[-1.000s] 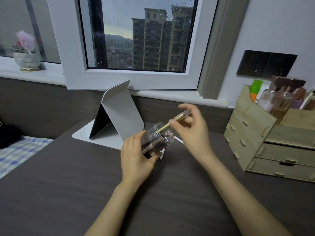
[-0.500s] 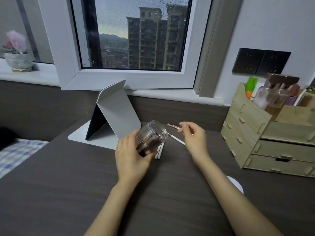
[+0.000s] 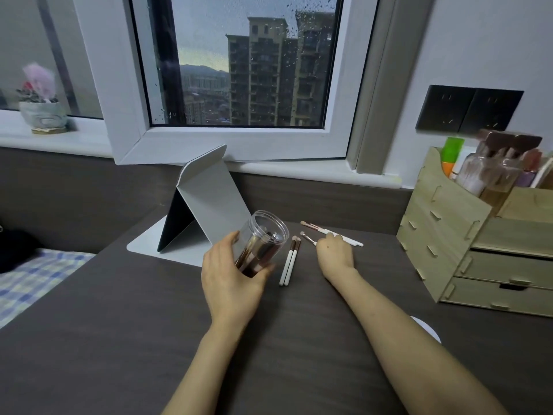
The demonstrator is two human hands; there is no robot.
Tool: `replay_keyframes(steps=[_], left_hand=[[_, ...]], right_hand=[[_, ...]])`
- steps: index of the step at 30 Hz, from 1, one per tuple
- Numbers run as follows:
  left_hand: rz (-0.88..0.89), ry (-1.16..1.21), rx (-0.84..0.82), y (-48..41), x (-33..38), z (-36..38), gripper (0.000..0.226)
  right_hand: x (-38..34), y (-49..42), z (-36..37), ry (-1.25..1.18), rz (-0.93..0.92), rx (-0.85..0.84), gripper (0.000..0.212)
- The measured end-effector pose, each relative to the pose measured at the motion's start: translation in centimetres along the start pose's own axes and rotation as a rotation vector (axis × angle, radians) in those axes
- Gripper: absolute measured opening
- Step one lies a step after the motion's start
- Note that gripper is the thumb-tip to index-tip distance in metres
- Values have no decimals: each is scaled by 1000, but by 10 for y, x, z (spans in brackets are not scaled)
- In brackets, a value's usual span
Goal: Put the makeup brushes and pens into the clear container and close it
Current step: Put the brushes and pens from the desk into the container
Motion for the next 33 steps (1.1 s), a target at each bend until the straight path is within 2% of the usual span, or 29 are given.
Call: replay_keyframes(steps=[2, 3, 4, 6, 7, 8, 9, 10, 12, 15, 17, 20, 22, 24, 27, 28, 30, 32, 33], left_hand=[[10, -9, -5, 1, 1, 1, 76], [15, -12, -8, 1, 2, 1, 76], [21, -15, -10, 1, 3, 1, 75], [33, -25, -13, 1, 4, 1, 74], [37, -28, -14, 2, 4, 1, 74], [38, -28, -14, 2, 5, 2, 75], [39, -27, -15, 2, 6, 2, 75], [44, -26, -17, 2, 6, 2, 74], [68, -27, -23, 3, 7, 2, 73], [105, -29, -45, 4, 9, 3, 72], [123, -28, -66, 6, 11, 4, 71], [148, -23, -82, 8, 13, 5, 71], [149, -16, -85, 8, 13, 5, 72], [135, -19, -81, 8, 11, 5, 73], [99, -14, -56, 6, 9, 4, 73], [91, -11, -42, 5, 9, 3, 73], [74, 0, -20, 4, 8, 2, 74], [54, 9, -9, 4, 7, 1, 74], [50, 10, -7, 4, 7, 1, 74]], right_hand=[[5, 5, -6, -65, 61, 15, 30], [9, 7, -11, -182, 109, 62, 28], [12, 11, -18, -380, 159, 140, 25], [17, 25, -38, -968, 198, 357, 13], [17, 35, -50, -1309, 162, 446, 6], [15, 45, -62, -1593, 98, 502, 10], [12, 56, -74, -1785, -12, 532, 18], [8, 67, -84, -1870, -122, 540, 24], [-7, 89, -99, -1815, -285, 496, 28], [-25, 106, -100, -1556, -420, 380, 22], [-32, 109, -96, -1332, -405, 308, 17], [-34, 109, -89, -955, -379, 323, 37], [-35, 111, -86, -975, -426, 338, 42], [-31, 110, -84, -1195, -443, 338, 45], [-17, 94, -75, -1616, -283, 355, 50], [-10, 84, -69, -1633, -178, 380, 49], [6, 58, -50, -1359, 49, 381, 42], [23, 28, -27, -907, 181, 252, 34], [29, 14, -15, -730, 179, 149, 35]])
Point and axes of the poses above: each hand's wrist, its own y-axis away from the middle knuckle, its own z-axis out of the palm, x = y × z, the point moved 2 cm from there along -y, towards the middle knuckle, and after that the axes turned 13 degrees about -x, right-handed, at the moved point
